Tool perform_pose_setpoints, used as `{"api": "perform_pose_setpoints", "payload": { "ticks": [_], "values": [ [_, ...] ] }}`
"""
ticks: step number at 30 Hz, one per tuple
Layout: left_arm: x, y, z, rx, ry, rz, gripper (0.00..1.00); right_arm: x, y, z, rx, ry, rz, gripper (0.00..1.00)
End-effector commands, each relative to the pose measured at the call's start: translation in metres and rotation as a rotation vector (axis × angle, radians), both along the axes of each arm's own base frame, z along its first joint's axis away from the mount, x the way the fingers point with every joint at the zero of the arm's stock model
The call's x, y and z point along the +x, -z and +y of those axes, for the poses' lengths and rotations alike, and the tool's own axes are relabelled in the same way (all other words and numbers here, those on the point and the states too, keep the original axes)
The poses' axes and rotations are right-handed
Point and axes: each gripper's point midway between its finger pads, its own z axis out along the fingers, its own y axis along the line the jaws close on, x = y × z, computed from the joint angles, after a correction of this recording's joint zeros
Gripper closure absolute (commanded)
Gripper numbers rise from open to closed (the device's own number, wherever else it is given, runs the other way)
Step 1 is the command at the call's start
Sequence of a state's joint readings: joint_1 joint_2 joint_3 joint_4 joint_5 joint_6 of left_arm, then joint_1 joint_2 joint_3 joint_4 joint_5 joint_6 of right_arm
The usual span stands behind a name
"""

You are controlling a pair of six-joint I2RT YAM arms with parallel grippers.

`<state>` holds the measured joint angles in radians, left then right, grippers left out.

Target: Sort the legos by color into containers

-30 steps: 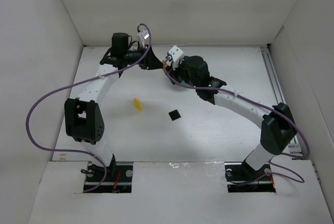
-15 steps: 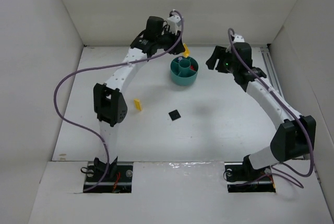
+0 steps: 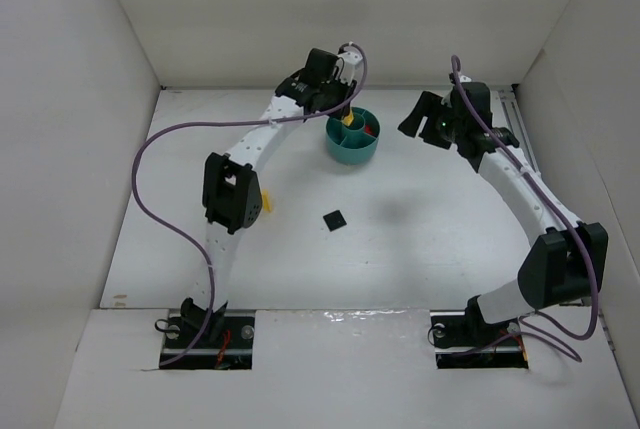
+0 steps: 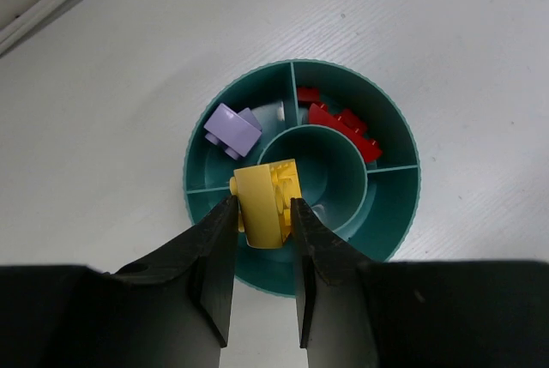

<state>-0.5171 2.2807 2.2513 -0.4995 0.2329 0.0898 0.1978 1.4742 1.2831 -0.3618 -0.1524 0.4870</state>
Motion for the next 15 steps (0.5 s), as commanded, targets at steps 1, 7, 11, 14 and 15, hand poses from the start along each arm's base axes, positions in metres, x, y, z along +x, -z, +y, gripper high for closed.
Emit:
{"api": "perform_pose_setpoints", "payload": {
  "ticks": [1,7,11,14,15],
  "values": [
    [0.009,-0.034,0.003,0.006,-0.025,-0.096,1.0,0.007,-0.03,0.003,0.033,-0.003,-0.061,0.26],
    [0.008,-0.021,0.0,0.031,-0.016,-0.081,0.84,0.013,-0.033,0.003,0.026,-0.007,-0.065,0.26],
    [0.005,-0.025,-0.006,0.026,-0.006,-0.089,0.7,0.014,-0.035,0.005,0.03,-0.015,-0.061,0.26],
    [0.004,-0.025,-0.008,0.021,0.002,-0.086,0.67,0.016,-0.033,0.006,0.028,-0.015,-0.051,0.26],
    [0.001,-0.025,-0.012,0.021,0.011,-0.086,0.64,0.017,-0.029,0.006,0.026,-0.015,-0.042,0.26]
  ]
}}
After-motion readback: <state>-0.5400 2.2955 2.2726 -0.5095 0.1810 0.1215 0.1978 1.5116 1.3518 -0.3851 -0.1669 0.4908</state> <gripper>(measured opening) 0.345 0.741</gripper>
